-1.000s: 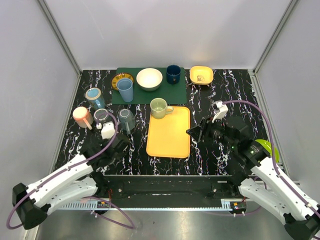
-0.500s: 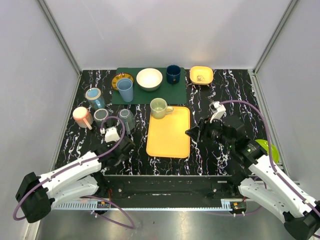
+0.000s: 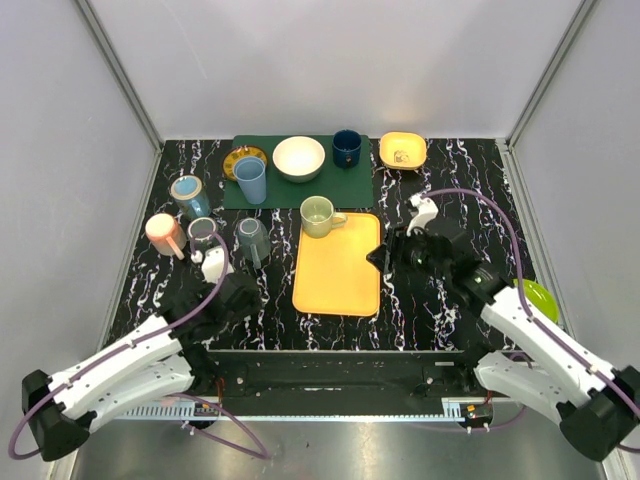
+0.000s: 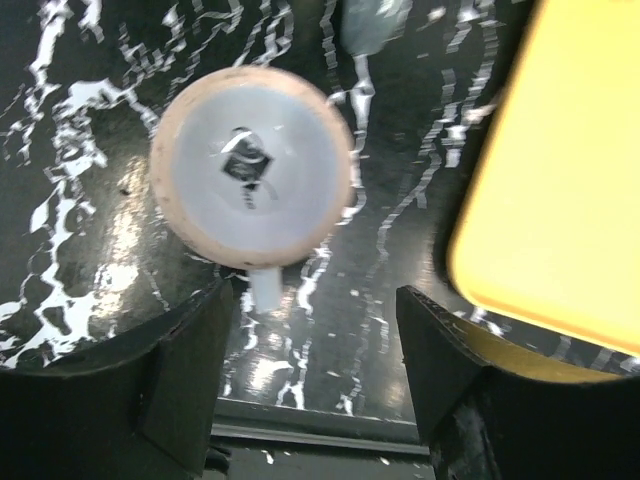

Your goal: Turn the mug right side up

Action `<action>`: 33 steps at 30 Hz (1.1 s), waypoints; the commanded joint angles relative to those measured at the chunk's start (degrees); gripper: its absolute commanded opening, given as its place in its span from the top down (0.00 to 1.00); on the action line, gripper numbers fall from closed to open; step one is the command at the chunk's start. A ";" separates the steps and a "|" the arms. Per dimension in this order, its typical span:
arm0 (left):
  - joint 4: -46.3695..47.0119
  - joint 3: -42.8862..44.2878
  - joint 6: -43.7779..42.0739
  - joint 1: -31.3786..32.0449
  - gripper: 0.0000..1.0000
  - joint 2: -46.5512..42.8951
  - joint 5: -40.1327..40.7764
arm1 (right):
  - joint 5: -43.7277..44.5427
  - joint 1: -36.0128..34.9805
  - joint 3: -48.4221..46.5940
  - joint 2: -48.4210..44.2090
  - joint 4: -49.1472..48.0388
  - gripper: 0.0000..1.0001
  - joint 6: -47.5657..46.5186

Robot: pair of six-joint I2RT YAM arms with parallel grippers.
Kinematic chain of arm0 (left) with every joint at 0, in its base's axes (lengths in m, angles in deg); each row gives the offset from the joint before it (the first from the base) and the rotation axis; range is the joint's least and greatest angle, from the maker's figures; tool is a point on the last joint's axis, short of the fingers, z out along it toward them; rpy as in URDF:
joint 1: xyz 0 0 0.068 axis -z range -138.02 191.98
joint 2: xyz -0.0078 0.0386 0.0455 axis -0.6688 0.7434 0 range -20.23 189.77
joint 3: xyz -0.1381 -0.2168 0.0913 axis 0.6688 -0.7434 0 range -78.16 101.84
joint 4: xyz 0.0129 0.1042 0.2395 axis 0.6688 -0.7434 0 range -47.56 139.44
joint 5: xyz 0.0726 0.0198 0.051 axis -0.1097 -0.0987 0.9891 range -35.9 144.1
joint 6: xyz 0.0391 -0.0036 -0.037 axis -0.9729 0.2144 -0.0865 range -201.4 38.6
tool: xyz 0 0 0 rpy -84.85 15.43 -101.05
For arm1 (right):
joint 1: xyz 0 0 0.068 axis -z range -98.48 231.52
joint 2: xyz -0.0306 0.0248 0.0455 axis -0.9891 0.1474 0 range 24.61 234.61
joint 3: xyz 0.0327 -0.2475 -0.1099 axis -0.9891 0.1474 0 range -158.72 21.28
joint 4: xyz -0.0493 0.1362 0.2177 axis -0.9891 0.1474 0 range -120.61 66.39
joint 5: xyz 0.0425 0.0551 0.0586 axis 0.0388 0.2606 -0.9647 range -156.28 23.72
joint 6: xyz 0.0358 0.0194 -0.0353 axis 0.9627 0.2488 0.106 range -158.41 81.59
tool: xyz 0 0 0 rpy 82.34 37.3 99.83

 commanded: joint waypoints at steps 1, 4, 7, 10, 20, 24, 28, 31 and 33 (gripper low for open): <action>-1.59 7.91 -2.38 2.92 0.31 -3.48 0.66 | 7.76 -0.30 -3.84 6.33 -6.58 0.39 -5.98; -0.02 11.61 -5.35 4.76 0.32 -2.16 1.28 | 6.81 -0.30 -4.45 12.22 -14.49 0.39 -11.77; 6.12 12.59 -9.75 5.91 0.33 -0.32 -0.47 | 4.97 -0.30 -8.14 20.30 -18.21 0.39 -20.38; 11.32 12.59 -12.13 6.00 0.33 1.44 -2.32 | 4.16 -0.30 -16.30 30.14 -15.43 0.39 -29.88; 16.51 9.17 -17.15 6.00 0.23 -3.90 -4.53 | 1.35 -0.13 -36.87 49.49 0.23 0.35 -47.56; 16.51 8.38 -17.94 6.00 0.15 -6.02 -4.09 | -1.02 0.66 -38.73 53.01 3.05 0.35 -50.02; 15.90 8.20 -18.03 6.00 0.14 -6.03 -3.65 | -2.69 1.54 -38.91 54.15 3.05 0.36 -50.20; 16.34 7.76 -17.86 6.00 0.14 -5.59 -3.91 | -4.10 1.63 -39.44 55.38 2.88 0.37 -49.85; 16.51 7.76 -17.77 6.00 0.14 -5.06 -4.09 | -4.45 1.72 -40.23 56.70 2.88 0.37 -49.85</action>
